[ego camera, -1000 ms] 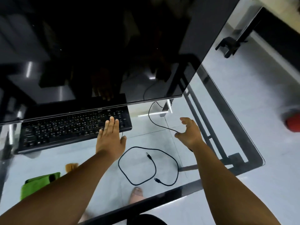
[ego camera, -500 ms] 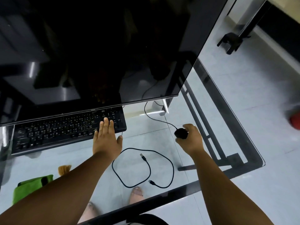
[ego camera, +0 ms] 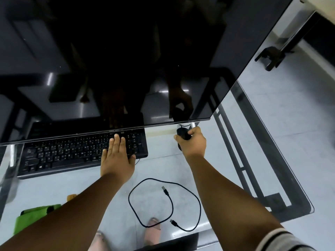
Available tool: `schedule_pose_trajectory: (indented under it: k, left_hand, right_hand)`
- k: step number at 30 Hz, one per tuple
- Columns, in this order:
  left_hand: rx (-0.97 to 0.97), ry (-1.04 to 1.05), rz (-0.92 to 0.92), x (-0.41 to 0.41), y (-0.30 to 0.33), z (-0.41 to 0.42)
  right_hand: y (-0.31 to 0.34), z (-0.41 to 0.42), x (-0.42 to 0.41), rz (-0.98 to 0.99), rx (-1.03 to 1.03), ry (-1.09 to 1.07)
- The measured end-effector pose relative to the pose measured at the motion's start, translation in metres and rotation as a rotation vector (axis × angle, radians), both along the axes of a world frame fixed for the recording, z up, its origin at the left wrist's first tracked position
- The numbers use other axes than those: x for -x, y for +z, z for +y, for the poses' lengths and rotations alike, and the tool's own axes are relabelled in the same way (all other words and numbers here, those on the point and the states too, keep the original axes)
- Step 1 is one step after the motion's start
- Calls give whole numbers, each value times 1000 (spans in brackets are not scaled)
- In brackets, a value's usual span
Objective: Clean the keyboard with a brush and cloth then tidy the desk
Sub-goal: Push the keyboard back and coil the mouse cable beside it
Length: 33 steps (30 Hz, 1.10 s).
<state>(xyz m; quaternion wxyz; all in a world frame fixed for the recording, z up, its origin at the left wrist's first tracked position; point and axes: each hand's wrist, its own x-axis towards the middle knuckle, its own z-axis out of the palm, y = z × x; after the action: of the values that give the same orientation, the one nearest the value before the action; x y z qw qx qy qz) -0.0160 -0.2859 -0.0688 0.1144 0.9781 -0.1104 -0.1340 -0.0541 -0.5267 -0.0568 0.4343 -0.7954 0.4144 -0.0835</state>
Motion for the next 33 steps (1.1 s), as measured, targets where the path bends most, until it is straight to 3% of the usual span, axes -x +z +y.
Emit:
schedule_pose_trajectory:
  k: [16, 33]
  left_hand:
    - [19, -15, 5, 5, -4, 18]
    - [59, -29, 6, 10, -5, 24]
  right_hand:
    - [-22, 11, 9, -58, 181, -18]
    - [-30, 8, -5, -57, 161, -32]
